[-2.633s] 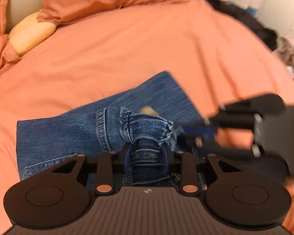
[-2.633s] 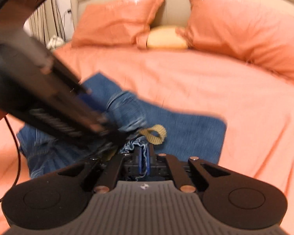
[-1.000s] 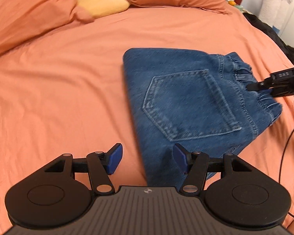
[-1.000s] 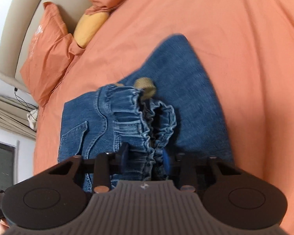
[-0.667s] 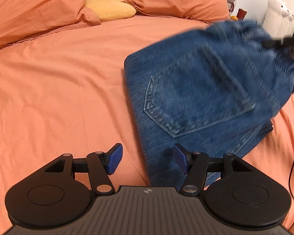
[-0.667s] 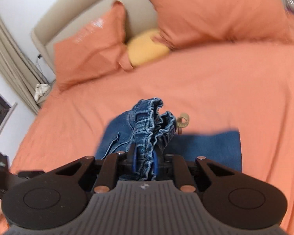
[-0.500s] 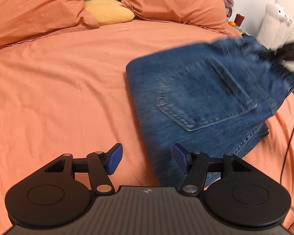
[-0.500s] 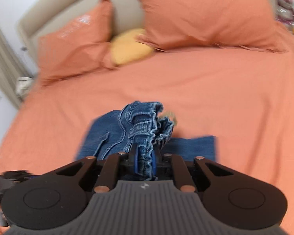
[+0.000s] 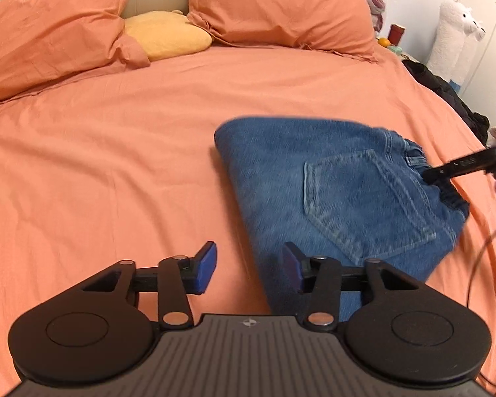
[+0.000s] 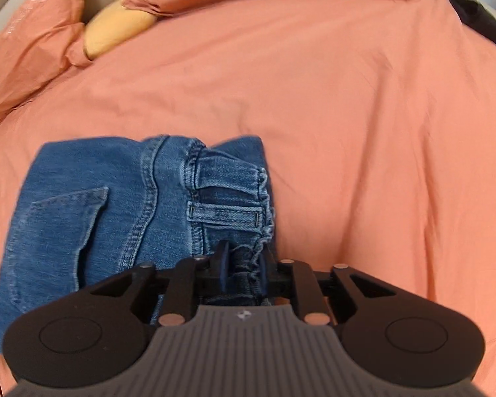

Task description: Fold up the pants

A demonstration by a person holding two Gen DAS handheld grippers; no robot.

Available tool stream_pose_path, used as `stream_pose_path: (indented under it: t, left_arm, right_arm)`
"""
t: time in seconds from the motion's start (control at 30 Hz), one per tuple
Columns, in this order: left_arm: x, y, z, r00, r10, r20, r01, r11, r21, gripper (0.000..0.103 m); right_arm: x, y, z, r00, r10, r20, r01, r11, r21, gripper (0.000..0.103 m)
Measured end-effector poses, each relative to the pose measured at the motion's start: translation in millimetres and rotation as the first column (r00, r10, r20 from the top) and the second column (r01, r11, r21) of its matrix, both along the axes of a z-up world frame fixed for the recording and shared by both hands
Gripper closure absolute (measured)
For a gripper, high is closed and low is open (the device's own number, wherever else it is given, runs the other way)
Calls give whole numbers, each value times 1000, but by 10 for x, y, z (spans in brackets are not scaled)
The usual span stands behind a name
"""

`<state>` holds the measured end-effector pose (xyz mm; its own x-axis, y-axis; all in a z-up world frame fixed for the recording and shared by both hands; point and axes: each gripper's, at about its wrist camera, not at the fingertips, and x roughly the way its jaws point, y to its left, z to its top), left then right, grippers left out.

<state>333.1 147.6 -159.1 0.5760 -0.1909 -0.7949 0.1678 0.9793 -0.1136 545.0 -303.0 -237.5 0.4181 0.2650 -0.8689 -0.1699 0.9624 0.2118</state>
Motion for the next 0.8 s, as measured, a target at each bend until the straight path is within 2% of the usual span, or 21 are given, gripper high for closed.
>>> stream_pose_path:
  t: [0.07, 0.17, 0.23, 0.27, 0.3, 0.4, 0.53, 0.6, 0.67, 0.73, 0.8]
  left_arm:
    - [103, -26, 35, 1000, 11, 12, -11, 1000, 4, 55]
    - [269, -93, 87, 999, 17, 38, -18, 1000, 12, 64]
    - [421, -141, 95, 999, 22, 49, -23, 1000, 7, 69]
    - [510, -167, 91, 998, 27, 48, -27, 1000, 3, 71]
    - [605, -183, 80, 999, 33, 44, -33, 999, -5, 72]
    - [859, -255, 7, 998, 41, 50, -42, 999, 6, 73]
    - [1148, -287, -272, 999, 27, -20, -26, 999, 33, 77]
    - [1245, -288, -452, 997, 33, -69, -27, 996, 80, 87]
    - [1307, -276, -663, 991, 43, -126, -25, 990, 138, 89]
    - [1280, -248, -778, 992, 33, -123, -16, 990, 137, 89]
    - [1277, -255, -760, 991, 44, -127, -26, 990, 141, 89]
  right_arm:
    - [-30, 15, 171, 998, 6, 55, -4, 1000, -19, 67]
    - [-116, 65, 455, 989, 39, 141, -36, 999, -22, 68]
    - [-128, 193, 552, 983, 81, 165, -80, 997, -14, 72]
    - [-136, 277, 560, 981, 104, 167, -102, 995, -21, 83]
    - [-129, 358, 546, 978, 125, 167, -121, 992, -36, 90]
    - [-55, 494, 434, 976, 139, 170, -126, 988, -85, 90]
    - [162, 496, 121, 989, 106, 106, -96, 991, -96, 90]
    - [218, 481, -2, 990, 106, 94, -97, 991, -93, 91]
    - [266, 455, -63, 992, 88, 85, -82, 994, -71, 92]
    - [313, 441, -103, 994, 75, 80, -71, 996, -52, 92]
    - [308, 451, -126, 994, 74, 84, -68, 996, -64, 93]
